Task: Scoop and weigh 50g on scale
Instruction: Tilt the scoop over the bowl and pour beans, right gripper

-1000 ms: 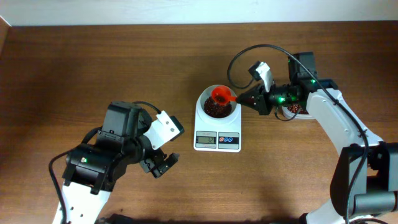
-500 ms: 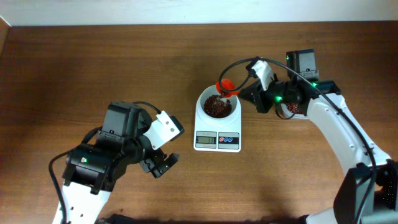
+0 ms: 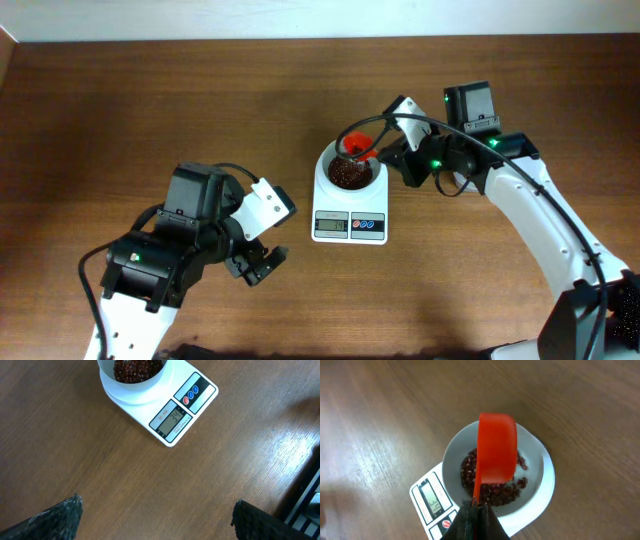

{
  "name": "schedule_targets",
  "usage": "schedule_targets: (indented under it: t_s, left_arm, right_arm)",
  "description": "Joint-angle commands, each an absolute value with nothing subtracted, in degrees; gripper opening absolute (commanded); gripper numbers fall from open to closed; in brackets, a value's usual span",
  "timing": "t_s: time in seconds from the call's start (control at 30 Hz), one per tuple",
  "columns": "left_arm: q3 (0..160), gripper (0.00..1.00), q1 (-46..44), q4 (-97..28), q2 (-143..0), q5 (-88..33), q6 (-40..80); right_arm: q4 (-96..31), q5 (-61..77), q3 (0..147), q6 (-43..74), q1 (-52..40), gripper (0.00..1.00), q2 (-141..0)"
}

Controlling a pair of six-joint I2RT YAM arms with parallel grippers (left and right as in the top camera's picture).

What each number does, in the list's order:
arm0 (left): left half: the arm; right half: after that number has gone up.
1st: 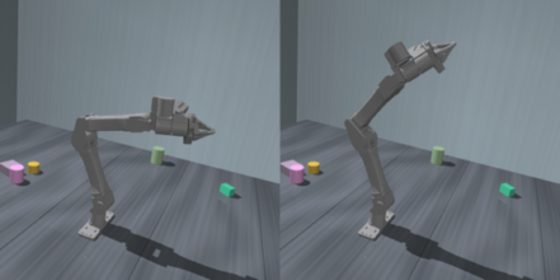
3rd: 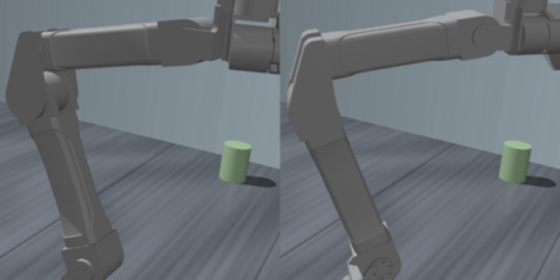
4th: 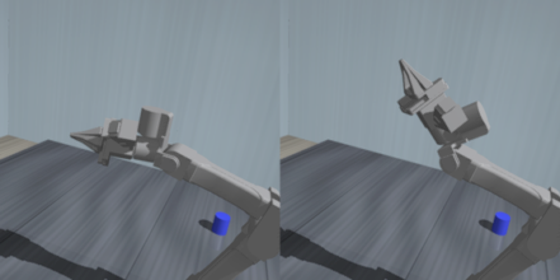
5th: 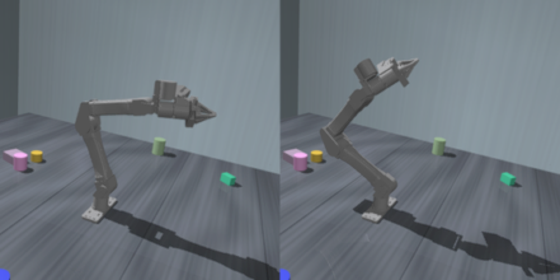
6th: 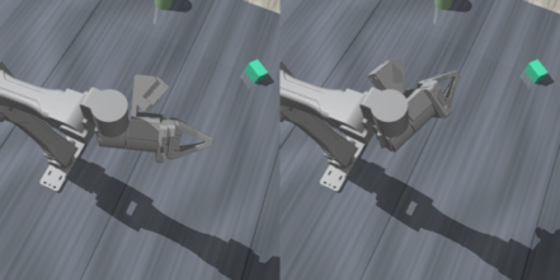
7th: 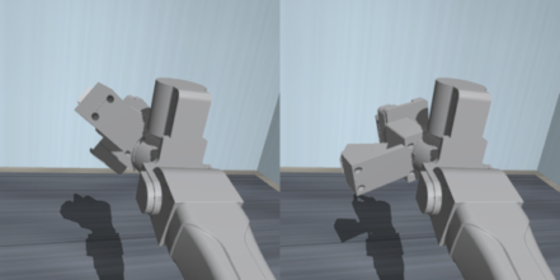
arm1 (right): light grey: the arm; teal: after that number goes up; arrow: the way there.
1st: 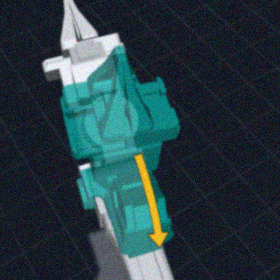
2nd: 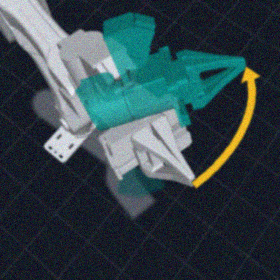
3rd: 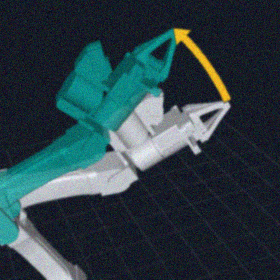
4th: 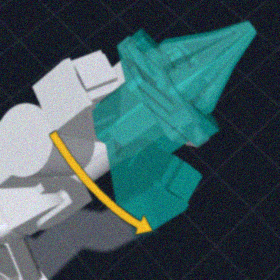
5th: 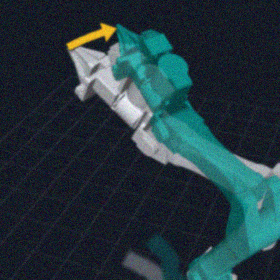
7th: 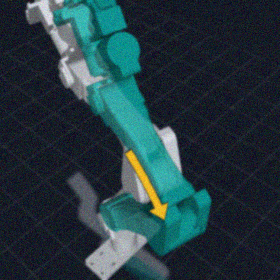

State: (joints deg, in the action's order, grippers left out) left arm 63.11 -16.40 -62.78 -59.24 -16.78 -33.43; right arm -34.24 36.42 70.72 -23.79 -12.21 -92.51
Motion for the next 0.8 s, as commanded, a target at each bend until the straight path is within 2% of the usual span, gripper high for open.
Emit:
schedule_targets:
  t_s: [0.0, 0.07, 0.13, 0.2, 0.27, 0.33, 0.43, 0.5, 0.57, 0.63, 0.73, 0.77]
  left_arm:
    - [63.5, 0.99, -16.1, -62.7, -59.2, -17.8, -34.3]
    - [63.5, 0.99, -16.1, -62.7, -59.2, -17.8, -34.3]
    - [63.5, 0.99, -16.1, -62.7, -59.2, -17.8, -34.3]
    - [63.5, 0.99, -16.1, -62.7, -59.2, -17.8, -34.3]
    - [63.5, 0.99, -16.1, -62.7, -59.2, -17.8, -34.3]
    - [63.5, 0.99, -16.1, -62.7, -59.2, -17.8, -34.3]
    - [63.5, 0.99, -16.1, -62.7, -59.2, -17.8, -34.3]
    - [63.5, 0.99, -16.1, -62.7, -59.2, -17.8, -34.3]
    - [63.5, 0.99, -16.1, -62.7, -59.2, -17.8, -34.3]
    - [63.5, 0.99, -16.1, -62.7, -59.2, -17.8, -34.3]
    - [63.5, 0.99, -16.1, -62.7, -59.2, -17.8, -34.3]
    - [63.5, 0.99, -16.1, -62.7, -59.2, -17.8, -34.3]
  right_arm:
    - [-34.1, 32.4, 71.7, -21.5, -12.4, 0.04, -90.7]
    - [-34.7, 39.4, 71.7, -23.2, -12.4, 0.04, -90.2]
    - [-34.3, 31.7, 71.7, -21.7, -12.5, 0.04, -90.5]
    - [-35.1, 38.0, 71.7, -24.3, -13.2, 0.04, -89.7]
    - [-34.3, 26.4, 71.7, -21.4, -13.9, 0.04, -89.8]
    - [-34.5, 33.4, 71.7, -23.2, -14.2, 0.04, -89.2]
    - [-34.1, 29.5, 71.7, -21.8, -14.3, 0.04, -89.3]
    - [-33.4, 36.7, 71.7, -25.2, -14.4, 0.04, -89.1]
    - [-33.9, 28.5, 71.7, -22.9, -14.7, 0.04, -89.3]
    - [-34.0, 35.6, 71.7, -25.1, -15.0, 0.04, -89.0]
    - [-34.1, 28.8, 71.7, -22.1, -15.0, 0.04, -89.2]
    - [-34.0, 35.0, 71.7, -23.0, -15.0, 0.04, -88.9]
